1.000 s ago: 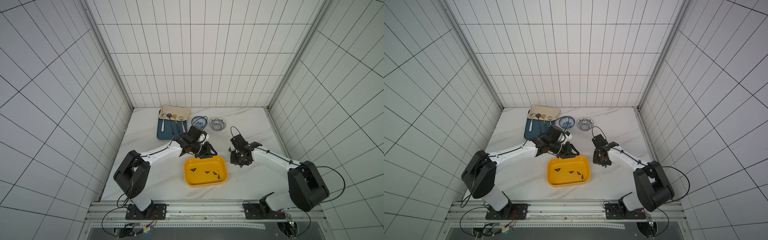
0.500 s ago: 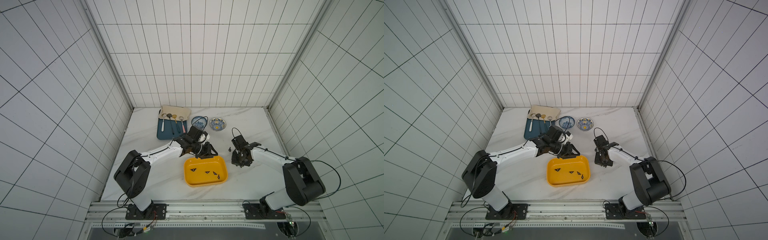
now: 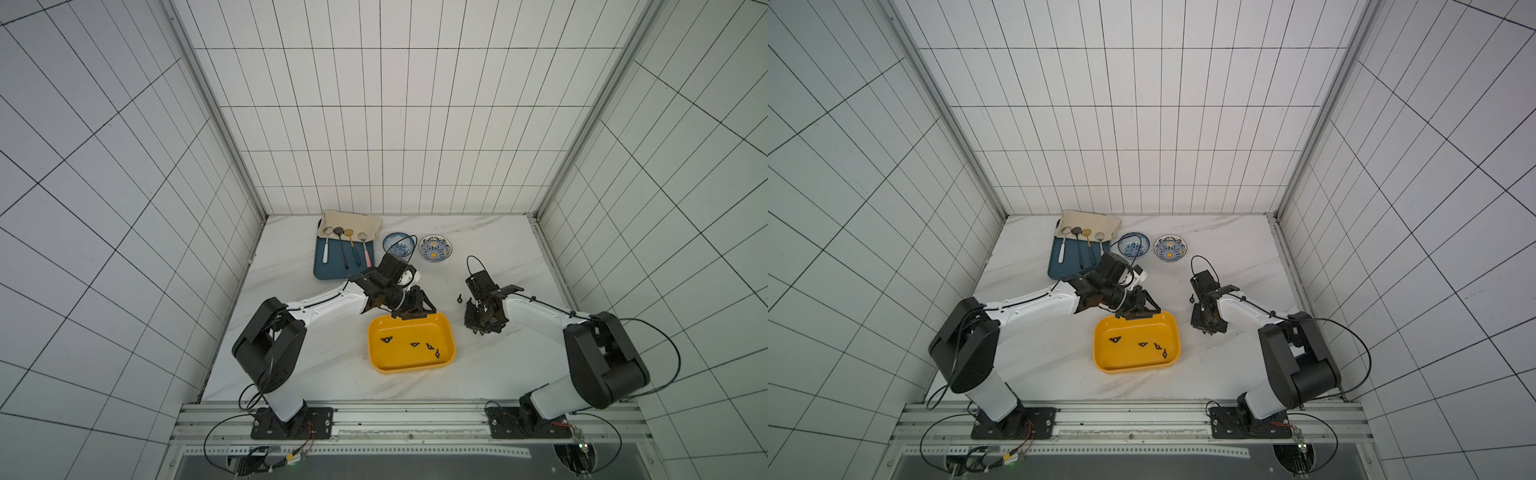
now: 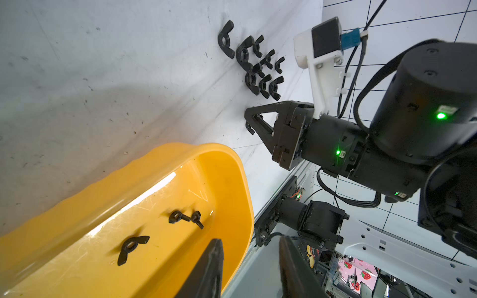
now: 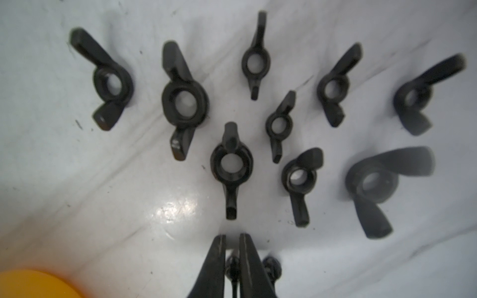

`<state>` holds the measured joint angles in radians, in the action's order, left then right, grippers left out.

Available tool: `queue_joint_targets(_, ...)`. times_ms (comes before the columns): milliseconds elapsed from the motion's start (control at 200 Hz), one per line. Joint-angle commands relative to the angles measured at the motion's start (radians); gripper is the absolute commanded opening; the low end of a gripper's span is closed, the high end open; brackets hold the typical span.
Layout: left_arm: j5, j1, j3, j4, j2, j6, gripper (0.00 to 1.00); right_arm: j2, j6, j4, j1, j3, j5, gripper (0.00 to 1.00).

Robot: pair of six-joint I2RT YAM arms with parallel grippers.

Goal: Take out the wing nut from the storage box
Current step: Place the wing nut at the center of the board.

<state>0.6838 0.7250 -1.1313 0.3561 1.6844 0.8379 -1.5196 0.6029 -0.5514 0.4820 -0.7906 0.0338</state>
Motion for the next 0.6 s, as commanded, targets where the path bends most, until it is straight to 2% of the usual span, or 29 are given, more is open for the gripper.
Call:
queue_joint_targets(0,0.010,0.004,-0.022,-0.011,0.001,-0.016,0.39,0.019,-0.015,-0.036,-0.014,0.015,0.011,0.18)
queue_joint_targets(295,-0.010,-0.013,-0.041,0.050,-0.024,-0.062,0.39,0.140,-0.038,-0.136,-0.014,-0.053,0.039,0.22)
queue_joint_targets(595,0.005,-0.130,0.005,0.074,-0.086,-0.077,0.39,0.235,-0.047,-0.177,-0.014,-0.090,0.044,0.25)
